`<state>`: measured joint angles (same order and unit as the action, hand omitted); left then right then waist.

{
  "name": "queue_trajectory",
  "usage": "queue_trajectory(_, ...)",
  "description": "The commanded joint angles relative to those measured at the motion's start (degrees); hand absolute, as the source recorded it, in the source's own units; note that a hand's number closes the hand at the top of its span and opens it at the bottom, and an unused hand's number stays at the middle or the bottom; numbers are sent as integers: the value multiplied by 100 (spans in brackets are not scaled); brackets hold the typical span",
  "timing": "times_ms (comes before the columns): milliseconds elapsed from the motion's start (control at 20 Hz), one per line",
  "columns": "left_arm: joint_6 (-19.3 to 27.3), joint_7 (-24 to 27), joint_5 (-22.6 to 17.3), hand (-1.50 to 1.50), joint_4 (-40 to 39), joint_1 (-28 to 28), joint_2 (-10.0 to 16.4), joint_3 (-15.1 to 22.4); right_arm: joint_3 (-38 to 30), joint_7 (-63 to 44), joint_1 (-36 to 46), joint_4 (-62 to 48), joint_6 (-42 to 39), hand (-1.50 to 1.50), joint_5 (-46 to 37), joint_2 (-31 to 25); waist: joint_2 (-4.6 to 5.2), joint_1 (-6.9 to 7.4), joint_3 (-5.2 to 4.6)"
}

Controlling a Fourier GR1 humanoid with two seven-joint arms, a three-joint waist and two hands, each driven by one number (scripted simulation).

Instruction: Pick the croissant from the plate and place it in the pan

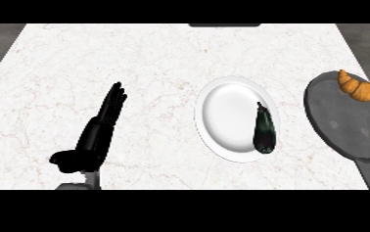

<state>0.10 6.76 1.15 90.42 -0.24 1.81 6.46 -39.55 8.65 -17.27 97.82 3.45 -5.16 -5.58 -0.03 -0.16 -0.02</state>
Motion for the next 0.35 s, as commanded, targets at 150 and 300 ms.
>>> queue_trajectory(150, -58, -301, -23, 0, 64, -253, 50, -153, 56, 224, -118, 64, 245, -150, -414, 229, 1, -5, 1)
queue_trajectory(300, -103, 67, 59, 0, 161, 306, -2, 39, 44, -81, -273, 571, 257, -150, -598, 174, -1, 1, 0)
